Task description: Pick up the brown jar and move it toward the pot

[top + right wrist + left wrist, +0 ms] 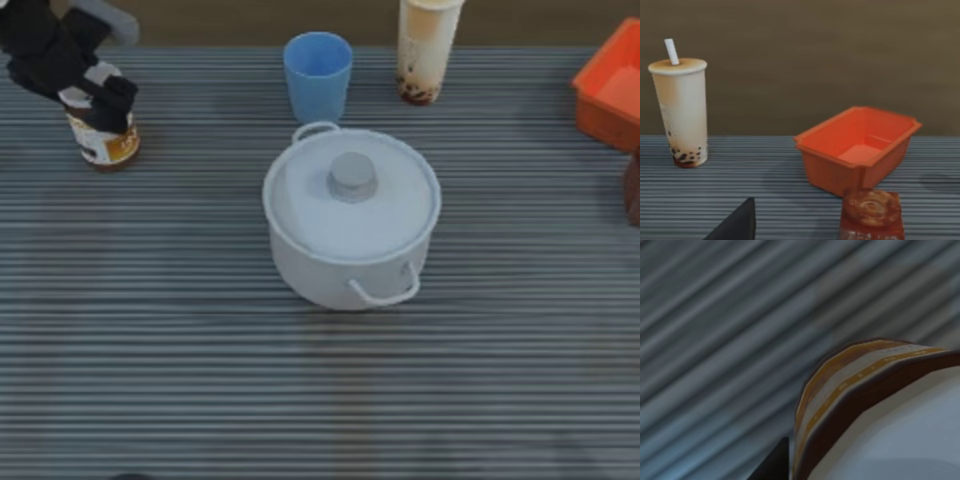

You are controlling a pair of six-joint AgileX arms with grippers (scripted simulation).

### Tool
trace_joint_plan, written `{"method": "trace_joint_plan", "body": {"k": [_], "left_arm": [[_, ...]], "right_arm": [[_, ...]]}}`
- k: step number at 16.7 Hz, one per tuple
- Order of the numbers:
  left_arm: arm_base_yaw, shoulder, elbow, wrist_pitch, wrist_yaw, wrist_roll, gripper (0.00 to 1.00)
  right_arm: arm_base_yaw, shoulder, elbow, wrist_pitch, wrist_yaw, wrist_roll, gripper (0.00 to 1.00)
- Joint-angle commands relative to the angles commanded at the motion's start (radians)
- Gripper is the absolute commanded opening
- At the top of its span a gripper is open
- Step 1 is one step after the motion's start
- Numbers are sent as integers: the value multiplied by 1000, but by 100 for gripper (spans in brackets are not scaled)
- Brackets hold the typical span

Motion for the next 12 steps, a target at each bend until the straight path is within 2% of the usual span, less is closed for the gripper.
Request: {"method": "trace_joint_plan", "body": {"k": [8, 12], "left_arm": [[5, -17, -15, 0, -1, 1, 0], [11, -172, -169, 0, -2, 1, 0]], "right_arm": [[0, 0, 0, 0, 0, 0, 100], [0, 0, 0, 0, 0, 0, 100]]}}
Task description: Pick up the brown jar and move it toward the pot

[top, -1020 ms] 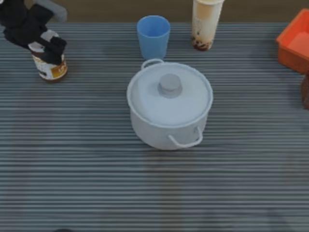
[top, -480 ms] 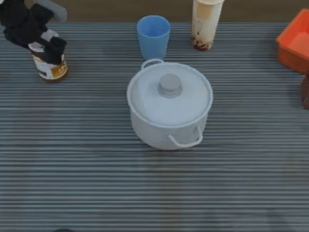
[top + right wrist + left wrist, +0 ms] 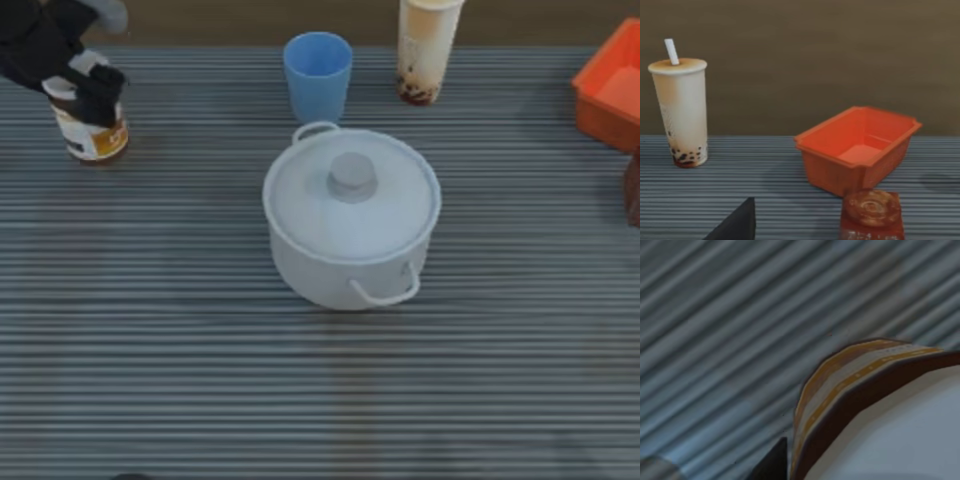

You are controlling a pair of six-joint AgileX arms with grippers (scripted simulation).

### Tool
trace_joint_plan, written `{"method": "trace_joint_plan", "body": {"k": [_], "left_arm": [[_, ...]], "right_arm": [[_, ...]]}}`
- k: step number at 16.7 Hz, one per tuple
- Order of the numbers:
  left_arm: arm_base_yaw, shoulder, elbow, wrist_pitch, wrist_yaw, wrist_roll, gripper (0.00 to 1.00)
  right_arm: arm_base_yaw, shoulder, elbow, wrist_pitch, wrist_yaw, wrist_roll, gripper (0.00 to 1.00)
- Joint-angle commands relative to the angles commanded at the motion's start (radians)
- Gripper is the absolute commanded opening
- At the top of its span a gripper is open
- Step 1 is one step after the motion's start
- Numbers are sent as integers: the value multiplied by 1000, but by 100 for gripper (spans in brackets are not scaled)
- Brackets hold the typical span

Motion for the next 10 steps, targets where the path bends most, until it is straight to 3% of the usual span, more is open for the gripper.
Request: {"method": "trace_joint_plan", "body": {"k": [5, 10], "left_arm": [[14, -287, -281, -6, -3, 1, 0], [19, -365, -358, -9, -4, 2, 0]], "right_arm": [[0, 0, 0, 0, 0, 0, 100], [0, 0, 0, 0, 0, 0, 100]]}}
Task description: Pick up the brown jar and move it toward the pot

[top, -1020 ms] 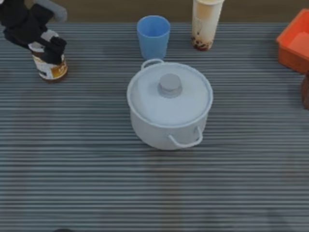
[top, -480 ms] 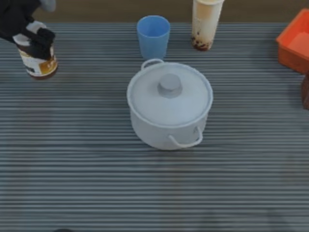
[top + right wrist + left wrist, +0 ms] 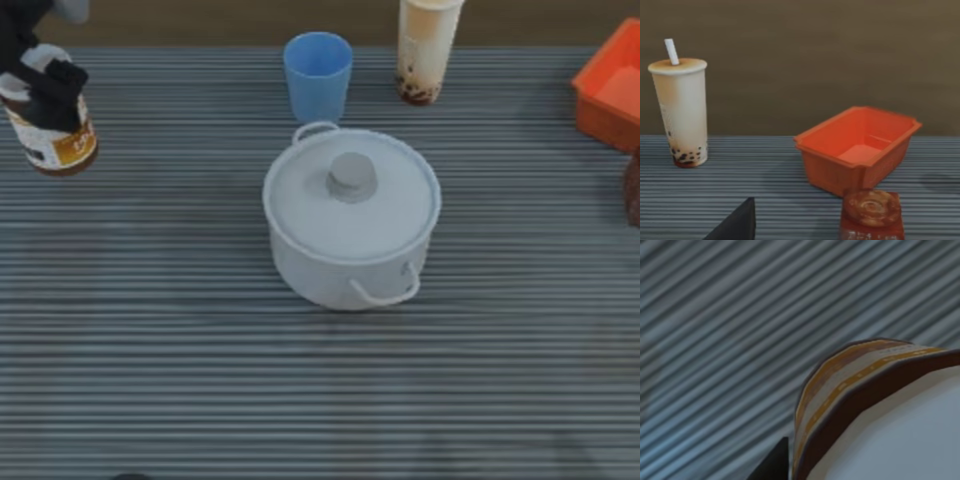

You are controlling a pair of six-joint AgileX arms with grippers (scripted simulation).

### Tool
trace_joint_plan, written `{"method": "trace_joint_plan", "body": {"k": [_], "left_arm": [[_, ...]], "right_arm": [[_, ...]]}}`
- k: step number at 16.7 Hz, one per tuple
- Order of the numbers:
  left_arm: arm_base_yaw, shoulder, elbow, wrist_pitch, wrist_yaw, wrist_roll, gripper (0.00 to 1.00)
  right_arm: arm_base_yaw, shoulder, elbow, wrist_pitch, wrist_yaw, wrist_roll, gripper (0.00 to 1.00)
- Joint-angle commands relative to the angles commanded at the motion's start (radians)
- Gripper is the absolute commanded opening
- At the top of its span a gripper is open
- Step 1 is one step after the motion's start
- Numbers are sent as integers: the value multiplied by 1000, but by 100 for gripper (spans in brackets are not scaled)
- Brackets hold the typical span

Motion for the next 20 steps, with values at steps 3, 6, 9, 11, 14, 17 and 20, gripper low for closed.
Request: {"method": "trace_joint_plan", "body": {"k": [3, 6, 9, 11, 14, 17, 20], "left_arm": [[-7, 3, 3, 1, -1, -1, 0], [-35, -11, -33, 28, -24, -67, 0], [-95, -38, -112, 84, -73, -230, 0], [-147, -64, -182, 132, -115, -382, 0], [-227, -107, -296, 209, -181, -627, 0], [-299, -150, -400, 281, -241, -820, 0], [-343, -181, -465, 329, -279, -920, 0]], "right_arm": [[0, 0, 0, 0, 0, 0, 100], [0, 0, 0, 0, 0, 0, 100], [0, 0, 0, 0, 0, 0, 100], [0, 0, 0, 0, 0, 0, 100], [0, 0, 0, 0, 0, 0, 100], [0, 0, 0, 0, 0, 0, 100], [0, 0, 0, 0, 0, 0, 100]]}}
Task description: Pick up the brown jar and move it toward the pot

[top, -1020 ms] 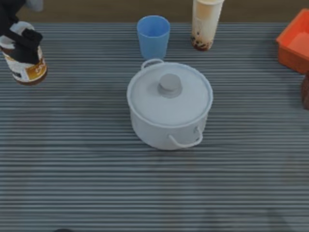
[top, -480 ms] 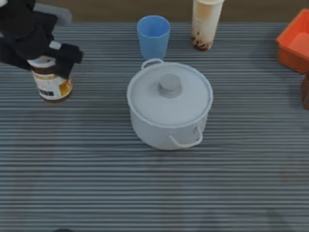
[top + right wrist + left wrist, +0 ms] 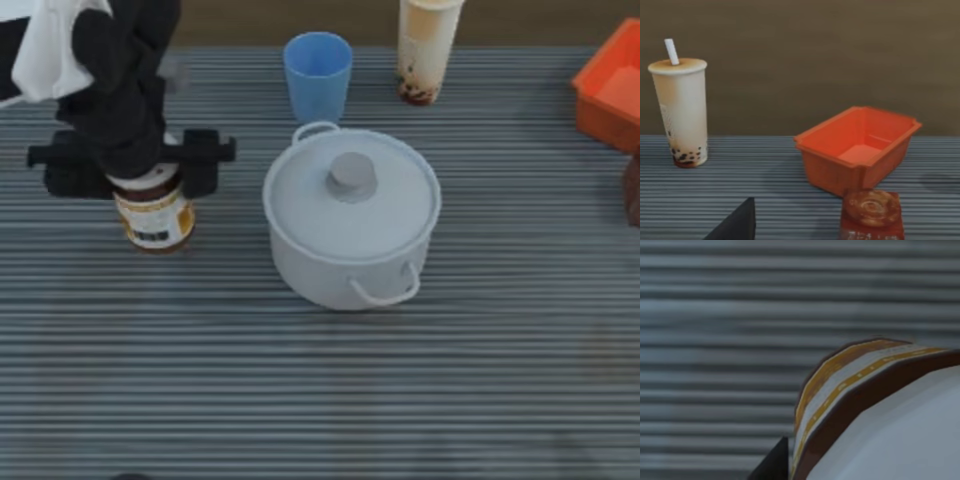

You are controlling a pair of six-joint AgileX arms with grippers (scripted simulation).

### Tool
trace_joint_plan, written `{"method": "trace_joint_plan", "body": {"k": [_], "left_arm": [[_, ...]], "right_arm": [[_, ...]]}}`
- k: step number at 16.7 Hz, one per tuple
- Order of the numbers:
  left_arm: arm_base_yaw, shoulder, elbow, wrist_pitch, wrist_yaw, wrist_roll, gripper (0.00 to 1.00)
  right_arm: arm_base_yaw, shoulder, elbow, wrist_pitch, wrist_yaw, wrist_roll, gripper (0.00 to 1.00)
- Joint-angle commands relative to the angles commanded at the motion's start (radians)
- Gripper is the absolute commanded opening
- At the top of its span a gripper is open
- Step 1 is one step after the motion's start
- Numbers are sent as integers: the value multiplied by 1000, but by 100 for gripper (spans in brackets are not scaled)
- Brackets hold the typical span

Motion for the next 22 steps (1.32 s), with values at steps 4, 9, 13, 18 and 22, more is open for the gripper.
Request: {"method": "trace_joint_plan", "body": {"k": [4, 9, 13, 18, 22], "left_arm": [[-7, -5, -10, 8, -6, -14, 0], [0, 38, -39, 78, -2, -6, 0], [4, 90, -79, 174, -2, -2, 0], [4, 91, -79, 175, -2, -2, 15], [4, 91, -79, 175, -2, -2, 45]], "right_arm": [[0, 0, 0, 0, 0, 0, 100], [0, 0, 0, 0, 0, 0, 100], [0, 0, 0, 0, 0, 0, 100], [0, 0, 0, 0, 0, 0, 100], [0, 0, 0, 0, 0, 0, 100]]}}
